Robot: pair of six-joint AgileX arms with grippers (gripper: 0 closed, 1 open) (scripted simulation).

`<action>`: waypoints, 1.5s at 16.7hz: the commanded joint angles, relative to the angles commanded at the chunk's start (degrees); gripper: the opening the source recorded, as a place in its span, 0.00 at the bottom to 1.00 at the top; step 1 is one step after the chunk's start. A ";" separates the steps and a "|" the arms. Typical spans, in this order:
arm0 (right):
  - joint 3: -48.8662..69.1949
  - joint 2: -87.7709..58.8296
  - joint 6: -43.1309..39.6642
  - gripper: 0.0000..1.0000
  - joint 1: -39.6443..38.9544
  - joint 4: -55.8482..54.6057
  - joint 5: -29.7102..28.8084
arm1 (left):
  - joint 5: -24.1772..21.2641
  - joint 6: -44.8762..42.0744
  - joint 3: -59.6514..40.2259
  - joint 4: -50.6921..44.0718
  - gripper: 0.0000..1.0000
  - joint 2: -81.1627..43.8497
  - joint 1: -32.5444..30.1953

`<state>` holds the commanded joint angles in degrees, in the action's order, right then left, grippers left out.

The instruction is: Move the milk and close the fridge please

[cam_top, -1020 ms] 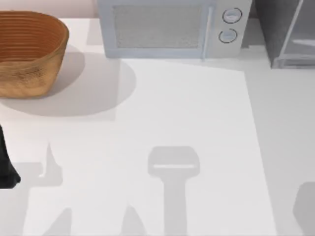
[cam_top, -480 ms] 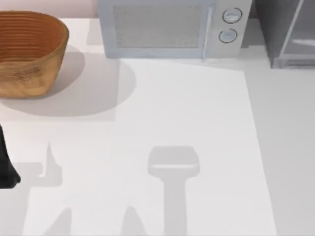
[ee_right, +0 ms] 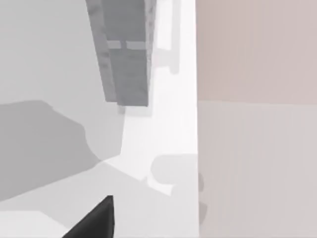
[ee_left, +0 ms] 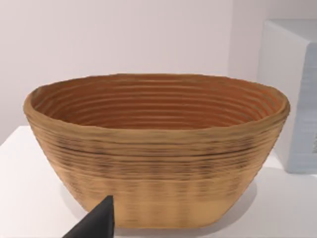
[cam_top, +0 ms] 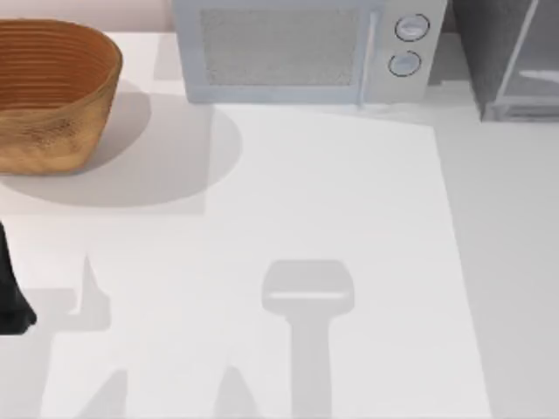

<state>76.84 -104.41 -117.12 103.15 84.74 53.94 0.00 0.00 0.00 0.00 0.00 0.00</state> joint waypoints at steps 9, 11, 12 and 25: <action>0.02 -0.72 26.98 1.00 -17.17 -22.76 -3.19 | 0.00 0.00 0.00 0.00 1.00 0.00 0.00; -0.27 -0.98 35.91 1.00 -23.24 -30.43 -4.45 | 0.00 0.00 0.00 0.00 1.00 0.00 0.00; -0.44 -1.11 40.47 1.00 -26.31 -34.33 -5.09 | 0.00 0.00 0.00 0.00 1.00 0.00 0.00; -1.79 -0.78 79.53 1.00 -49.71 -66.83 -10.51 | 0.00 0.00 0.00 0.00 1.00 0.00 0.00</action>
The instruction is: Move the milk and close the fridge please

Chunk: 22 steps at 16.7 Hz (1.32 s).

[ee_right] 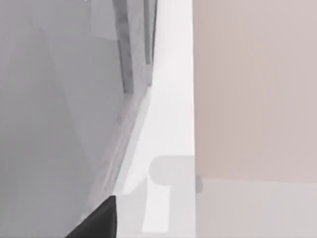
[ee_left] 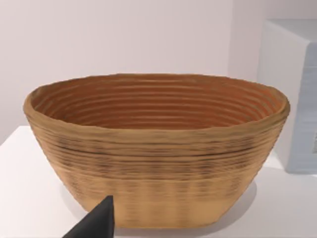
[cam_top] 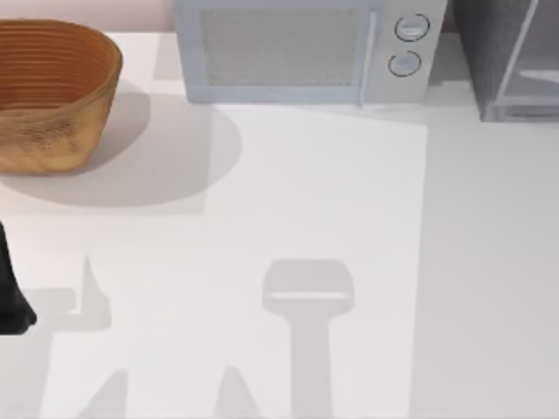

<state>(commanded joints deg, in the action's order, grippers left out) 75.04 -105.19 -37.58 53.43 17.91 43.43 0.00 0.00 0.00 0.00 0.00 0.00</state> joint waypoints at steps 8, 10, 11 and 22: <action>-2.39 0.42 3.18 1.00 -2.93 -1.23 -3.53 | 0.00 0.00 0.00 0.00 1.00 0.00 0.00; -4.23 1.15 6.66 1.00 -7.62 -2.88 -7.65 | 0.00 0.00 0.00 0.00 1.00 0.00 0.00; -5.12 1.71 8.45 1.00 -10.44 -3.84 -9.93 | 0.00 0.00 0.00 0.00 1.00 0.00 0.00; -12.30 9.08 25.82 1.00 -40.07 -15.43 -31.13 | 0.00 0.00 0.00 0.00 1.00 0.00 0.00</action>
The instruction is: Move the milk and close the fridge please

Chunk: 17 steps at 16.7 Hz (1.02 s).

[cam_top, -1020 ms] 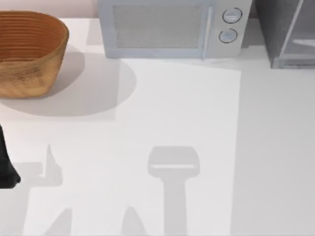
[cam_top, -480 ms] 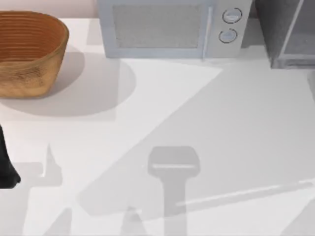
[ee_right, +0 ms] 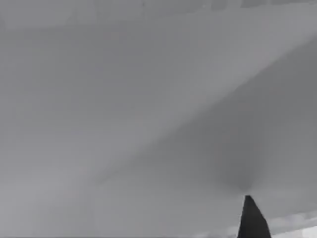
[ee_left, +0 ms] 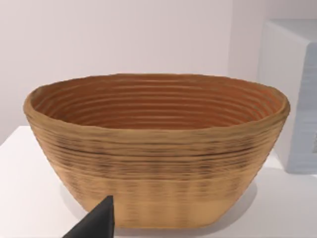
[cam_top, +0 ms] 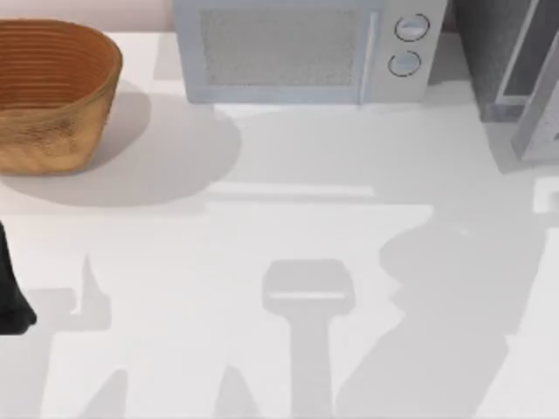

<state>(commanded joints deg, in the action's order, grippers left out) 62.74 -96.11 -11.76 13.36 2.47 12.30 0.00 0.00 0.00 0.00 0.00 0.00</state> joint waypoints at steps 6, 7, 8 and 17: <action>-5.40 3.20 10.31 1.00 -11.62 -5.21 -9.82 | 0.00 0.00 0.00 0.00 1.00 0.00 0.00; -5.48 3.23 10.40 1.00 -11.70 -5.26 -9.91 | 0.00 0.00 0.00 0.00 1.00 0.00 0.00; -5.48 3.23 10.40 1.00 -11.70 -5.26 -9.91 | 0.00 0.00 0.00 0.00 1.00 0.00 0.00; 3.88 -5.35 10.17 1.00 -10.99 -3.03 -10.30 | 0.00 0.00 0.00 0.00 1.00 0.00 0.00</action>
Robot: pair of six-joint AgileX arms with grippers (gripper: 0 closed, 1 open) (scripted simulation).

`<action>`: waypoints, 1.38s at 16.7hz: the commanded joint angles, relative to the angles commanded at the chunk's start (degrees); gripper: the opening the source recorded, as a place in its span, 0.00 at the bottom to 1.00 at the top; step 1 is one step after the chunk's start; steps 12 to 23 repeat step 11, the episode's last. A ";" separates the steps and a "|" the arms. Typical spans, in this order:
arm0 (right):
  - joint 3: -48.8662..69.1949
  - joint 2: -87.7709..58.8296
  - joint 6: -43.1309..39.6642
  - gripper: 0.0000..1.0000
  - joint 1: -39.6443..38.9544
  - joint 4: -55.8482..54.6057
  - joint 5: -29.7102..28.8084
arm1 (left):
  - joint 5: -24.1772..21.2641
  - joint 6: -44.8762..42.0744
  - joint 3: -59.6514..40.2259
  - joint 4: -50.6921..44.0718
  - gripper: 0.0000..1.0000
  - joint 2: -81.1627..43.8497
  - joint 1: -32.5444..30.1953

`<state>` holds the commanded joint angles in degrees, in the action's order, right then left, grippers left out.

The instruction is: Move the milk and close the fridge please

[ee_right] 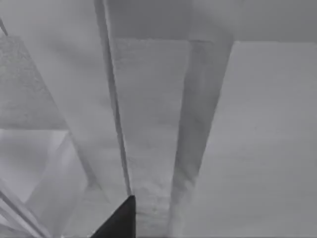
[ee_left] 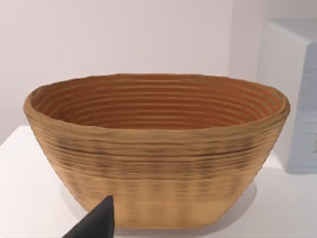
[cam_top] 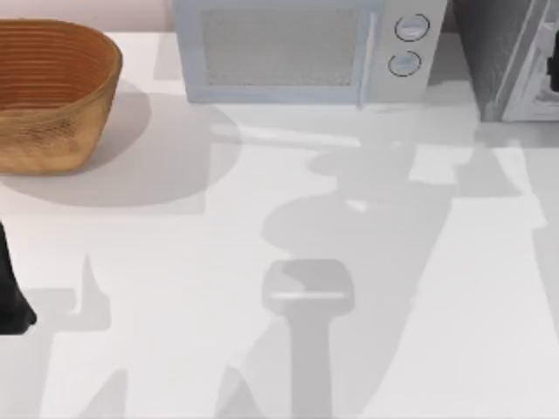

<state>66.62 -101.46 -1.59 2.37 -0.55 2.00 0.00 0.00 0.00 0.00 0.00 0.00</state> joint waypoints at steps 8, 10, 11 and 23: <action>14.20 -10.30 0.05 1.00 -0.10 2.44 -0.20 | 0.00 0.00 0.00 0.00 1.00 0.00 0.00; 16.22 -12.25 0.15 1.00 -0.11 3.17 -0.24 | 0.00 0.00 0.00 0.00 1.00 0.00 0.00; 16.37 -12.41 0.16 1.00 -0.11 3.25 -0.24 | 0.00 0.00 0.00 0.00 1.00 0.00 0.00; 16.37 -12.41 0.16 1.00 -0.11 3.25 -0.24 | 0.00 0.00 0.00 0.00 1.00 0.00 0.00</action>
